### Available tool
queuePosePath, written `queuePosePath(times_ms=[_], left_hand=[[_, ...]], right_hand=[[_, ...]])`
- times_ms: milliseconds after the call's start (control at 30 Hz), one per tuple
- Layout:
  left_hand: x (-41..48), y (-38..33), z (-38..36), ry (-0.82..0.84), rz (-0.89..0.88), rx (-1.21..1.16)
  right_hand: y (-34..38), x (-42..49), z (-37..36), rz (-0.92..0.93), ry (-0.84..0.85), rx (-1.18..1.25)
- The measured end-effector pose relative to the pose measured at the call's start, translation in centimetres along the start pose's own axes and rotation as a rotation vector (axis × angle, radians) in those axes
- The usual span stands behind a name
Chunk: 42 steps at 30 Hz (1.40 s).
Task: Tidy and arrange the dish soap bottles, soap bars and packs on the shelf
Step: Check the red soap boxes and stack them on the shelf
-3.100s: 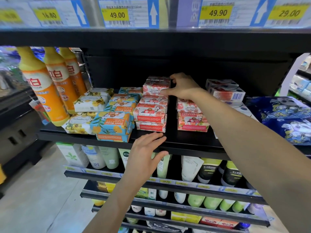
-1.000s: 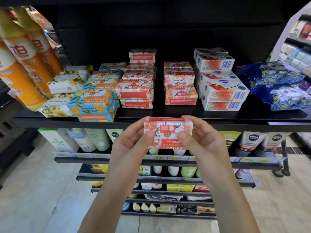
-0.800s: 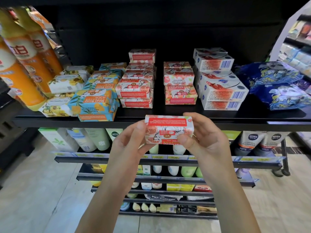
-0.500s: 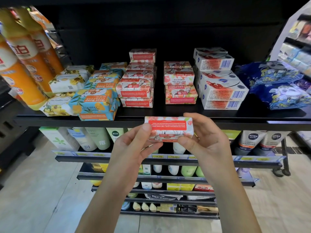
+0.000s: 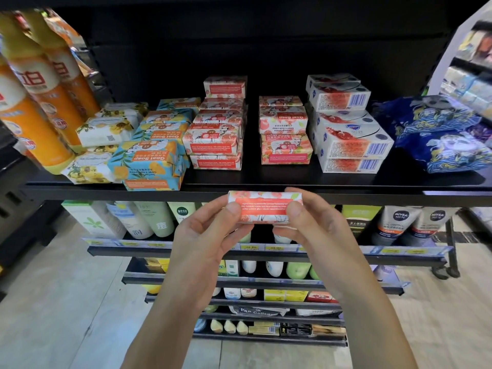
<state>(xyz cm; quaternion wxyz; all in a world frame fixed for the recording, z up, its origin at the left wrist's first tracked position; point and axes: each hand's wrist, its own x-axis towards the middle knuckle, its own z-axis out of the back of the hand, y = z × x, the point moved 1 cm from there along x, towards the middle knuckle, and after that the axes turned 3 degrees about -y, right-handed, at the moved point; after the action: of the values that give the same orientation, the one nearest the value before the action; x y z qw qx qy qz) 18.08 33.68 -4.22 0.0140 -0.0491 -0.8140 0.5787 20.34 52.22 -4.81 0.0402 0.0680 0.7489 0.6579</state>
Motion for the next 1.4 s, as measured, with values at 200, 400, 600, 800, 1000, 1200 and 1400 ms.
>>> queuePosePath(times_ms=[200, 400, 600, 800, 1000, 1200, 1400], left_hand=[[0.1, -0.1, -0.1, -0.010, -0.006, 0.016], [0.1, 0.0, -0.2, 0.020, -0.011, 0.016], [0.1, -0.2, -0.3, 0.050, 0.026, -0.045], [-0.2, -0.4, -0.2, 0.118, 0.075, -0.046], [-0.2, -0.6, -0.3, 0.115, 0.102, -0.065], [-0.1, -0.3, -0.3, 0.088, 0.091, -0.037], [-0.1, 0.1, 0.0, 0.052, 0.091, -0.042]], right_hand=[[0.3, -0.1, -0.1, -0.041, -0.035, 0.031], [-0.2, 0.0, 0.3, -0.018, -0.028, 0.106], [-0.3, 0.1, 0.7, 0.025, 0.011, 0.170], [-0.2, 0.1, 1.1, 0.086, 0.061, 0.177], [-0.4, 0.0, 1.2, 0.143, 0.118, 0.166], [-0.4, -0.1, 1.3, 0.137, 0.159, 0.141], [-0.3, -0.1, 1.1, 0.033, 0.083, 0.107]])
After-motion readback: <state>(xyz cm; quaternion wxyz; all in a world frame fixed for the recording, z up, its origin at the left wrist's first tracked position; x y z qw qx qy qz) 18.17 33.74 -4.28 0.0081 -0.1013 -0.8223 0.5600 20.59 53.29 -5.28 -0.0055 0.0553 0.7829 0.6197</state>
